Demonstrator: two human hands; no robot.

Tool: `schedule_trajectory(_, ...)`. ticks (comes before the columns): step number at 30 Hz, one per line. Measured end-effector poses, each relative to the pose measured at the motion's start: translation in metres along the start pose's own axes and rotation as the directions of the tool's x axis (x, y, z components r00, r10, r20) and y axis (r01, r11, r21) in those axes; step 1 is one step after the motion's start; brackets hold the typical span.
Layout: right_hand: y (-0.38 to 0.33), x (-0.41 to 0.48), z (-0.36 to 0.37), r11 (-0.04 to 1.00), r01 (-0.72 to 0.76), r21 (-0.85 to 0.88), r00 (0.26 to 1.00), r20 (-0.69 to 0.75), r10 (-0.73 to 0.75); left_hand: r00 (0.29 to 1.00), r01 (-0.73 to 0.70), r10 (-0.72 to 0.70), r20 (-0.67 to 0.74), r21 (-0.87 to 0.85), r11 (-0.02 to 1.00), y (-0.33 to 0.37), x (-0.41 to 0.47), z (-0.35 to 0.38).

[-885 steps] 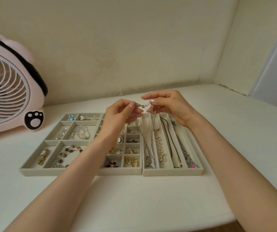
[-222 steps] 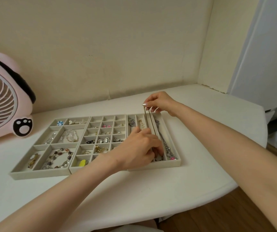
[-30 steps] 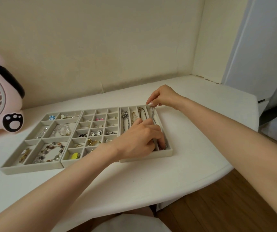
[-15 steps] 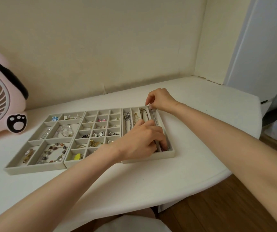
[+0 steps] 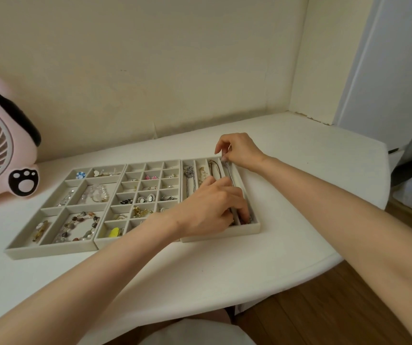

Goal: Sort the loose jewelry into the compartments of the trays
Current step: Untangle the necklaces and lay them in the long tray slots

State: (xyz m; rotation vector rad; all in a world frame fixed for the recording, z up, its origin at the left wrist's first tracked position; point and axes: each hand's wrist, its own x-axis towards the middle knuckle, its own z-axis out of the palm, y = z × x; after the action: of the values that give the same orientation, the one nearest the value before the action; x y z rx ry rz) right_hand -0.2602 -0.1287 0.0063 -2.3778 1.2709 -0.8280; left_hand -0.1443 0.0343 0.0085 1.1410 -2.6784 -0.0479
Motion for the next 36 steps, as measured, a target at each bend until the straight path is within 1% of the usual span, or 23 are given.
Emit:
schedule_trajectory(9, 0.002, -0.001, 0.000, 0.999, 0.010, 0.030, 1.000, -0.007, -0.010, 1.000, 0.007, -0.007, 0.004, 0.009, 1.000, 0.000, 0.000, 0.000)
schedule_trajectory(14, 0.002, 0.000, -0.002, 0.997, -0.018, 0.071, 1.000, -0.001, 0.018, 1.000, -0.002, 0.002, 0.002, 0.020, 1.000, 0.000, 0.000, 0.000)
schedule_trajectory(17, 0.002, 0.001, -0.004, 0.997, -0.019, 0.078, 1.000, -0.018, 0.020, 1.000, -0.002, 0.002, 0.002, 0.010, 1.000, -0.001, 0.000, 0.000)
schedule_trajectory(21, 0.000, 0.003, -0.008, 0.995, -0.063, 0.080, 0.997, -0.045, 0.067, 1.000, -0.010, 0.010, -0.006, 0.013, 1.000, -0.001, -0.001, 0.001)
schedule_trajectory(27, -0.001, 0.008, -0.014, 0.952, -0.145, 0.269, 0.986, -0.040, 0.161, 1.000, -0.006, 0.006, -0.011, 0.006, 1.000, -0.001, -0.001, 0.001)
schedule_trajectory(30, -0.004, 0.007, -0.017, 0.911, -0.185, 0.368, 0.979, -0.013, 0.205, 1.000, -0.006, 0.006, -0.012, 0.006, 1.000, -0.001, -0.001, 0.002)
schedule_trajectory(36, -0.004, 0.006, -0.021, 0.868, -0.227, 0.442, 0.972, 0.043, 0.232, 1.000, -0.015, 0.016, -0.011, 0.021, 1.000, -0.001, -0.001, 0.002)
